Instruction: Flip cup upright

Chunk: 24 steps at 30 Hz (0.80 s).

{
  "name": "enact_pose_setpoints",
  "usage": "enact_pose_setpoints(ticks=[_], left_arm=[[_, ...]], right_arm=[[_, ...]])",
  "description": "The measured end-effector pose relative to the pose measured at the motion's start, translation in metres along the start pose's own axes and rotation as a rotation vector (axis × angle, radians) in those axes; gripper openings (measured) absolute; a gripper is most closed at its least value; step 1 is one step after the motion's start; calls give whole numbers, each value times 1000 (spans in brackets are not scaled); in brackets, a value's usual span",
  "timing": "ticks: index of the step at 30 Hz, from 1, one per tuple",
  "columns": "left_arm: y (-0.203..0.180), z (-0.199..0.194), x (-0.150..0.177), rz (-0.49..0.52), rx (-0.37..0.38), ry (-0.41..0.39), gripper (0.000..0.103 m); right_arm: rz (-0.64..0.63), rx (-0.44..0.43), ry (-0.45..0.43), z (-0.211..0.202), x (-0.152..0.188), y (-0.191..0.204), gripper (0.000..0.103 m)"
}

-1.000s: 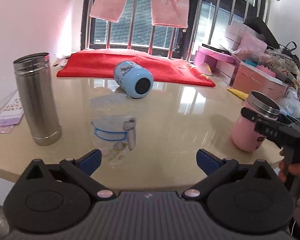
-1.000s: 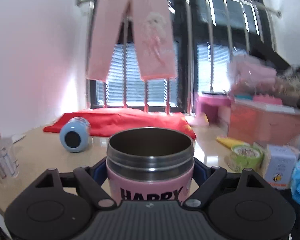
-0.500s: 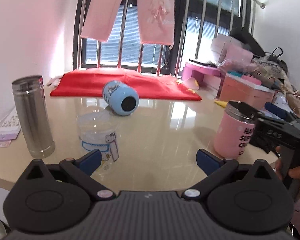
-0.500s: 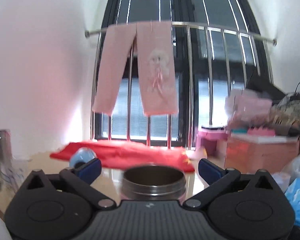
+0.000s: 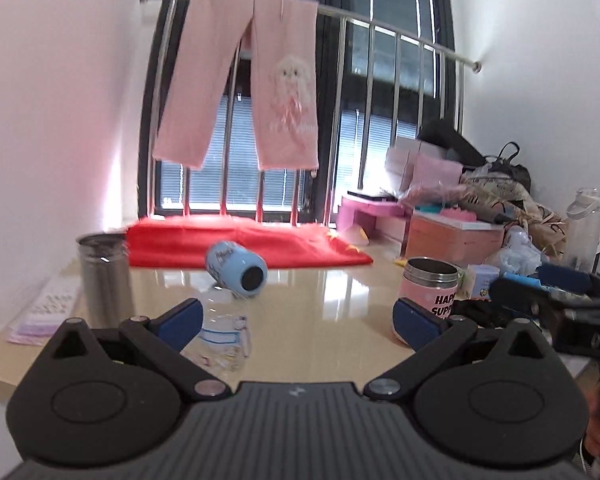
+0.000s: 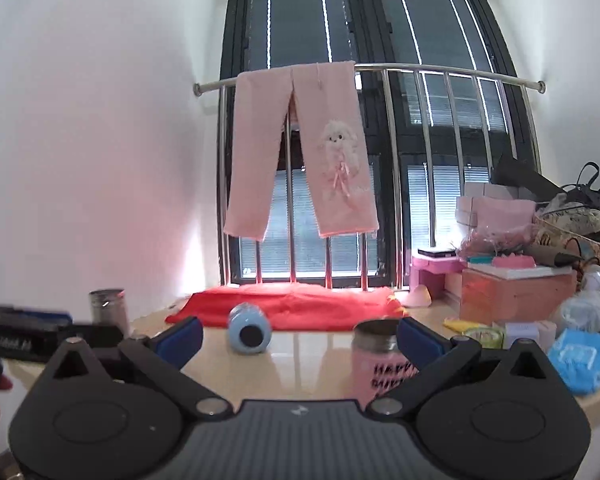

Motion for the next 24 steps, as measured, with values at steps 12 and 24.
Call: enact_pose_setpoints(ticks=[12,24], left_arm=[[22,-71,-1,47,-65,-111,103],[33,-71,7,-15,-85,-85,103]], right_arm=[[-27,26,-15,-44,-10,42,103],[-5,48,21,-40,-2,37,103]])
Point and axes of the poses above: each gripper's, at about its wrist camera, not at the fingertips, and z roughly the way its jaws point, y to its left, x to its underside, the point moved 4 cm from there along z, roughly the way its jaws point, and after that the axes turned 6 degrees about -y, right-handed, at the moved point
